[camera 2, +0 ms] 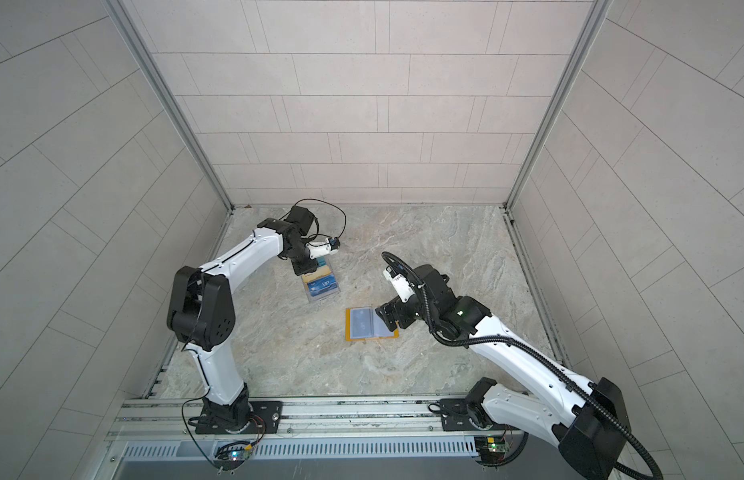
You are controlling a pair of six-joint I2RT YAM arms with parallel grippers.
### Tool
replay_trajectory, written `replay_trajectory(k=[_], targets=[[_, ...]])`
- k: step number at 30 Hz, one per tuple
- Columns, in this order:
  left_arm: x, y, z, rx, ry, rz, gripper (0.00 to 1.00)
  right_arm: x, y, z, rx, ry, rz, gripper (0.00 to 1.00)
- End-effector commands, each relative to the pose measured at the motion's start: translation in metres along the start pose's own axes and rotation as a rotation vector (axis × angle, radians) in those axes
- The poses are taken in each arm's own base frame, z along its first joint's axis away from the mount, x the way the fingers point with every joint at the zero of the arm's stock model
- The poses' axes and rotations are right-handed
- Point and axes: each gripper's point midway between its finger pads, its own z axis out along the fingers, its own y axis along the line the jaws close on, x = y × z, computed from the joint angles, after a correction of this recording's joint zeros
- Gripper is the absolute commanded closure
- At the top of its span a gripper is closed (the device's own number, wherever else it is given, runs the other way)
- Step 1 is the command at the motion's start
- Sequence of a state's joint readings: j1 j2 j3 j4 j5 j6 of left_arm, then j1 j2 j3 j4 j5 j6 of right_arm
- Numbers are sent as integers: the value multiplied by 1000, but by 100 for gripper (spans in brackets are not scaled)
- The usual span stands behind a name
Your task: Take the credit cards out of the card holder
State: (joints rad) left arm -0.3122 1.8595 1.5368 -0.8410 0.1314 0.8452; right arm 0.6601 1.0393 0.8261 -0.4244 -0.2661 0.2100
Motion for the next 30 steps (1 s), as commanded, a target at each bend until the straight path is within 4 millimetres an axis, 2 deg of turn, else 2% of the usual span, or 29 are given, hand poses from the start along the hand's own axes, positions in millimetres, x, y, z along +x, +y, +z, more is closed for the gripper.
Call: replay_trajectory(k=[1,13,17,24,30], targets=[[-10,10,-29,-81,-50,-31,63,2,-3,4,12,16,-2,7],[-19,14,-84,-295,-294,-260,54,15,4,21,9,75,9,11],[-10,0,-95,-342,-418,-373,52,24,6,29,43,113,-5,12],[18,-30,-101,-385,-586,-540,47,37,13,51,71,164,-35,16],[34,-42,-111,-412,-705,-668,38,41,22,67,75,171,-44,20]])
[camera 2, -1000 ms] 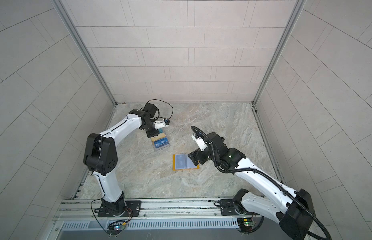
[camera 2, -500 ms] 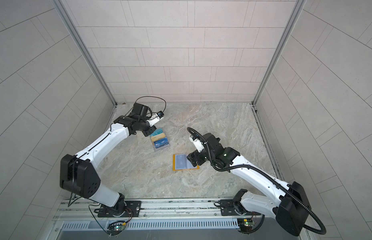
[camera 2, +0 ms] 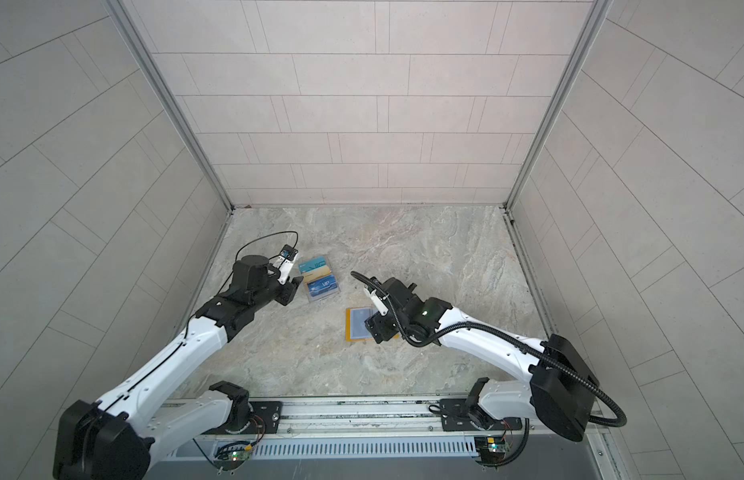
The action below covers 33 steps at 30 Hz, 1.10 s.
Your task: Take the credit cards out of the card holder
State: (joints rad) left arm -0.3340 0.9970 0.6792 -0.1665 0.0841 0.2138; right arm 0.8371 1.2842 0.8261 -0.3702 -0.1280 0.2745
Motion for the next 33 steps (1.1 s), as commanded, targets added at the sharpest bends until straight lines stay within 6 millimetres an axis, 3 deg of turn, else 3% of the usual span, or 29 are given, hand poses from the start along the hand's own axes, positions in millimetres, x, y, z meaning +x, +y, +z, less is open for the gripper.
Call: replay_trajectory(k=[1,5,11,14,17,33], targets=[[-18,7,-13,-43,-137,-127,36,-5,2,7,27,-18,5,20],[-15,12,-26,-76,-199,-173,25,-3,9,17,25,7,-14,22],[-11,14,-36,-87,-199,-192,18,-2,19,31,26,29,-40,23],[-12,13,-39,-79,-226,-205,5,-2,23,40,27,39,-49,28],[-13,13,-41,-76,-251,-228,0,-3,27,49,25,40,-58,31],[4,43,-56,-238,-354,-506,0,5,31,87,24,91,-95,46]])
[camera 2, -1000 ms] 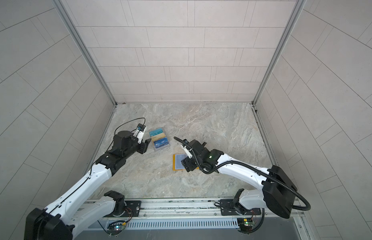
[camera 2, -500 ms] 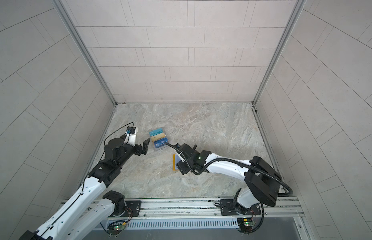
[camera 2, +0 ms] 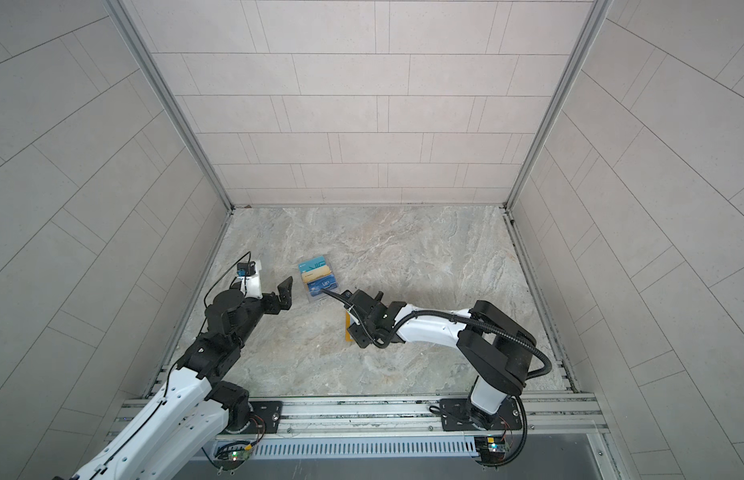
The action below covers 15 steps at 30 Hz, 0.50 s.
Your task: Take the credit cards out of the card holder
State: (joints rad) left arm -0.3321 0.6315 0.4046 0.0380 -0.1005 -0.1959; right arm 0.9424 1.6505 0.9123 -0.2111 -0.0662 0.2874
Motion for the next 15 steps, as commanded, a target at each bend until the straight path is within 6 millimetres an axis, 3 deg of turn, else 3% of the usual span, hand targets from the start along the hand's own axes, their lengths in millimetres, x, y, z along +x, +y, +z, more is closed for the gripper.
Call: replay_trajectory(k=[1,15], targets=[[-14,8,-4,-37,-63,-69,0,-9,4,3,1,-20,-20,46],[1,2,7,-43,134,3,0,8,-5,21,75,39,-41,48]])
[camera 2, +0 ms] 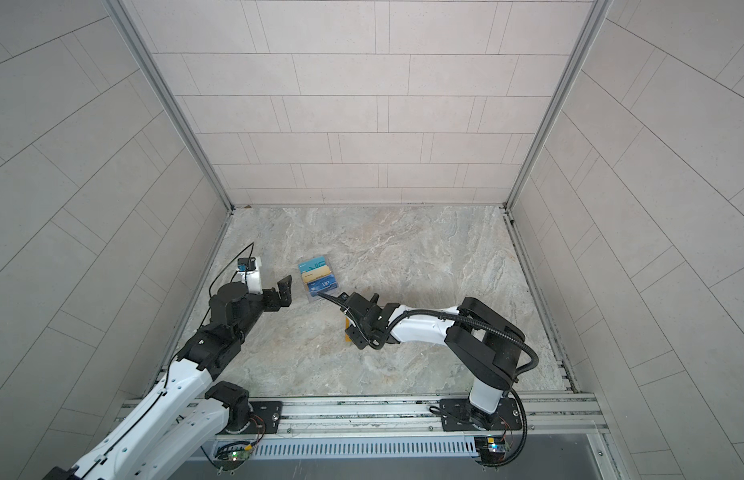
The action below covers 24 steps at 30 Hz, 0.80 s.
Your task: Take the credit cards out of the card holder
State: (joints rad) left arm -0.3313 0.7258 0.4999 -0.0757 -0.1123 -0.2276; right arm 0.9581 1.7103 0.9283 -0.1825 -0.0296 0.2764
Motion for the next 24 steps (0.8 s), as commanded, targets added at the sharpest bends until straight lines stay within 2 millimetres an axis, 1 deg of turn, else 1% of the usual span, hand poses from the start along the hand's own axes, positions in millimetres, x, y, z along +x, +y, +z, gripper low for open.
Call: replay_trajectory(k=[1,10,24], targets=[[-2,1,-1,-9,32,15,0,10,-6,8,49,37,-18,48],[-2,3,-3,-20,21,20,0,25,-10,14,120,83,-65,52],[2,-3,1,11,51,32,0,22,-10,7,126,59,-51,70]])
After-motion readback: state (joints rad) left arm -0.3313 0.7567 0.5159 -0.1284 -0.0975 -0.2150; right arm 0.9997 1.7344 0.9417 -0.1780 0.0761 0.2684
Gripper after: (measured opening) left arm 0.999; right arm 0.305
